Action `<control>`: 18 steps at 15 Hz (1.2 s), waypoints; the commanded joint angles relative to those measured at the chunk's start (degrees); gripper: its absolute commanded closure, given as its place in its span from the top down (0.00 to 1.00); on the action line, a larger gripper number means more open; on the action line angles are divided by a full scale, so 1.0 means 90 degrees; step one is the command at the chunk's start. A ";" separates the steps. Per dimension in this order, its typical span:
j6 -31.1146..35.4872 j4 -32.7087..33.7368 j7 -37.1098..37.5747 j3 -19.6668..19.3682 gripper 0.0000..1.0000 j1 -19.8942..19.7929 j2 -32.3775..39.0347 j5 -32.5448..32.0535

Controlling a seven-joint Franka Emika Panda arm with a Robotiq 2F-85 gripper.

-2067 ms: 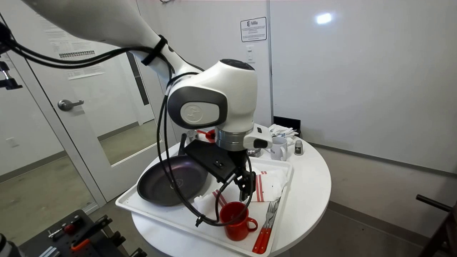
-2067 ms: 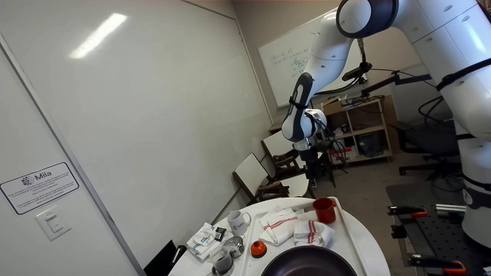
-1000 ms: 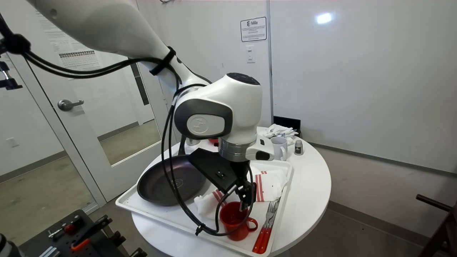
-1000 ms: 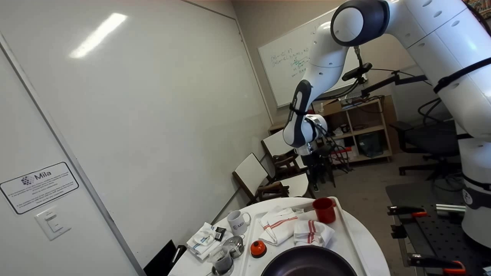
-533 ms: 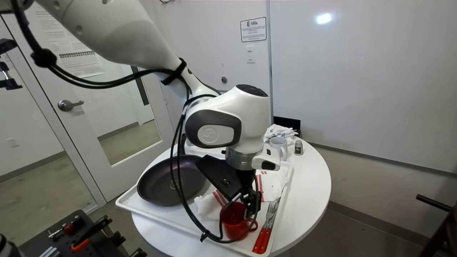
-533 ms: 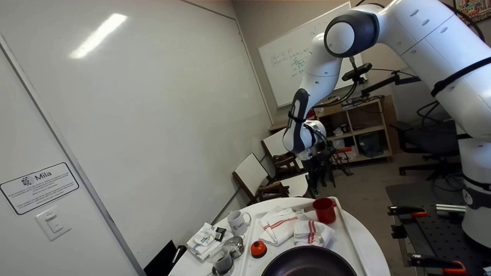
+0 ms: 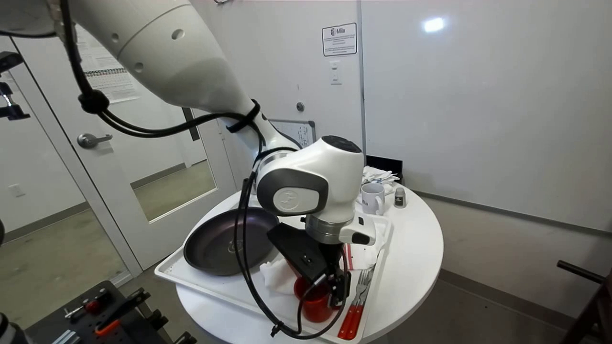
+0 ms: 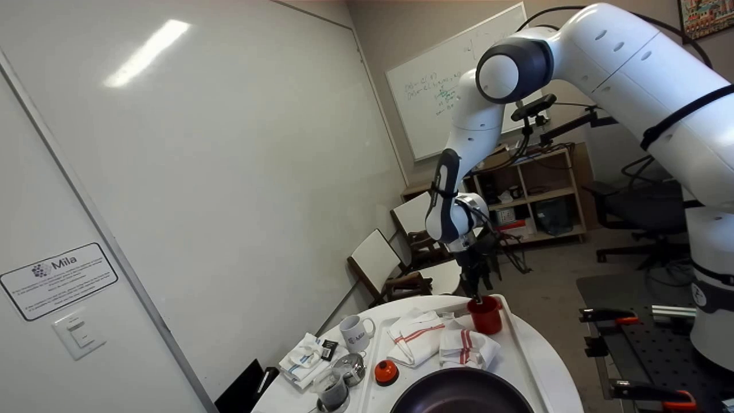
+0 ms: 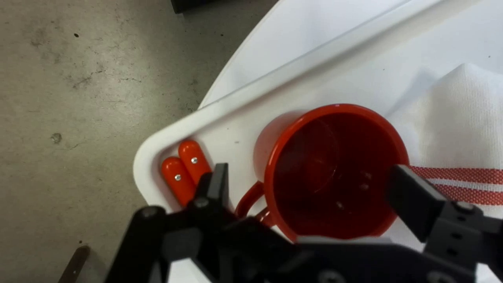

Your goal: Move the red mug backwards

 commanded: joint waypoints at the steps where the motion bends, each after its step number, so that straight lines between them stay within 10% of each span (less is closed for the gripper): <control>1: 0.0275 -0.0073 0.0118 0.0084 1.00 -0.0120 0.0078 -0.0323; 17: 0.0454 0.0035 0.0086 0.0305 1.00 -0.0419 0.0355 -0.0541; 18: 0.0452 0.0050 0.0075 0.0334 0.89 -0.0422 0.0360 -0.0532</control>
